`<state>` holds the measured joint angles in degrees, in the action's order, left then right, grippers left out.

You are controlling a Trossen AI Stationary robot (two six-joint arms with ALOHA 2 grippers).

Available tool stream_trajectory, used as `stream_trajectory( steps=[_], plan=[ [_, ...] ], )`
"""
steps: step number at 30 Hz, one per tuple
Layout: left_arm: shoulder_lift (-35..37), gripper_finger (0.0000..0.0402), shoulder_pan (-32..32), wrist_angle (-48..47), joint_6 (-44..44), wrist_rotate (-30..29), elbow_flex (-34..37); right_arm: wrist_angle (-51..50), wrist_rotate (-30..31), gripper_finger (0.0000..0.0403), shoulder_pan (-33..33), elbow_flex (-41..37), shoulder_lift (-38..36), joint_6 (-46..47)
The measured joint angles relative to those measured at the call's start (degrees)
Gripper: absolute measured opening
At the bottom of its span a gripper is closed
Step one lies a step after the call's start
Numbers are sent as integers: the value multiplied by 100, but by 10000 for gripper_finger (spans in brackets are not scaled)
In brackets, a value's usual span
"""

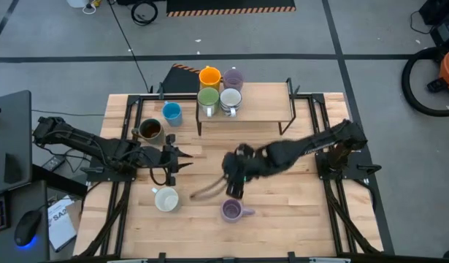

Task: Place coffee mugs
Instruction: Put the purple mug on the shelf

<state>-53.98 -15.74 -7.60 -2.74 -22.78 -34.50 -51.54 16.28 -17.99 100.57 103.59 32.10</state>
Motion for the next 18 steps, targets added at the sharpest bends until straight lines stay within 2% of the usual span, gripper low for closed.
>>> stream_trajectory(
  steps=[9,15,18],
  plan=[
    [0,110,-27,-6,103,511,0,-120,192,194,-923,0,724,938],
    [0,110,-27,-6,100,609,0,-426,-227,194,-1379,0,890,1723],
    [0,110,-27,-9,100,609,0,-416,-240,194,-1581,0,870,2108]
  ],
)
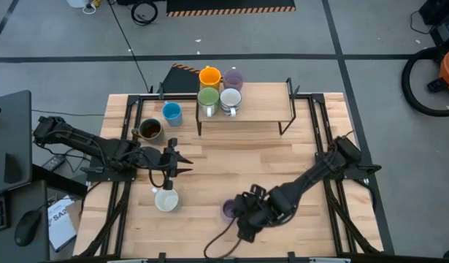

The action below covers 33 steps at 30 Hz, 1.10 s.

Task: Place coffee mugs
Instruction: Put the purple mug on the shelf

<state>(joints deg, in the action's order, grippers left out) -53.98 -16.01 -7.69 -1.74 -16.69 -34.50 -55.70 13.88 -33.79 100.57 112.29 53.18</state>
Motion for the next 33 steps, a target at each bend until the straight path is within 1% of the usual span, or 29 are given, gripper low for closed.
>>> stream_trajectory(
  steps=[4,10,15,19,24,33],
  plan=[
    [2,110,0,-10,0,0,0,33,-21,194,-208,4,81,252],
    [2,110,2,-67,-8,0,0,-376,25,194,-282,-7,247,638],
    [2,110,2,-98,-3,0,-2,11,-98,194,-289,-106,363,438],
    [2,110,2,-127,4,0,-4,142,-340,194,-286,-333,389,421],
    [2,110,2,-121,4,0,-4,351,-319,192,-287,-638,385,316],
    [2,110,2,-120,4,0,-4,289,-257,189,-128,-1311,387,144]
  ],
)
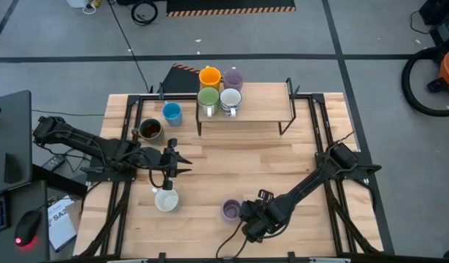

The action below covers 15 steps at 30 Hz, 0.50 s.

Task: Place coffee mugs
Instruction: Put the purple mug on the shelf

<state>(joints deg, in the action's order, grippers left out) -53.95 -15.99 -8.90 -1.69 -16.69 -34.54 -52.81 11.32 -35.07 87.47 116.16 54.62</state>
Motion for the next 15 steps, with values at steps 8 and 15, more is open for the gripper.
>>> stream_trajectory(
  steps=[8,15],
  plan=[
    [0,110,0,1,-27,0,0,-85,620,189,413,-392,-2,-611],
    [-2,110,0,1,-28,0,0,-207,983,189,937,-449,-2,-1025]
  ],
)
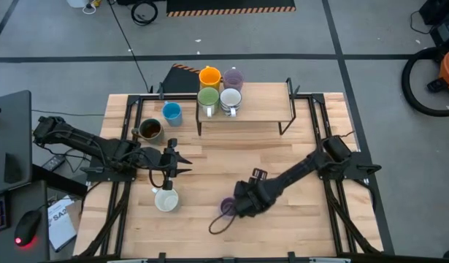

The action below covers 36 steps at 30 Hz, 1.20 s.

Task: Place coffee mugs
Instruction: Put the purple mug on the shelf

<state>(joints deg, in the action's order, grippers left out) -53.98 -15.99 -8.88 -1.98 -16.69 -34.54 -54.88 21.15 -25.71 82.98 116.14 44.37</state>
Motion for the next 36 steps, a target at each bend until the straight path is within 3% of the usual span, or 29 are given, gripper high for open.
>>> stream_trajectory(
  steps=[12,17,21,33,36],
  plan=[
    [0,110,0,0,34,-1,0,-369,199,189,619,0,-75,-1061],
    [0,110,0,-76,180,0,0,-1036,490,189,711,0,-488,-1159],
    [0,110,0,-114,286,0,0,-1254,317,189,764,98,-961,-910],
    [0,110,7,-182,724,0,0,-1071,177,189,132,1312,-1038,-917],
    [0,110,7,-225,739,0,0,-632,147,189,-42,1386,-1047,-1058]
  ],
)
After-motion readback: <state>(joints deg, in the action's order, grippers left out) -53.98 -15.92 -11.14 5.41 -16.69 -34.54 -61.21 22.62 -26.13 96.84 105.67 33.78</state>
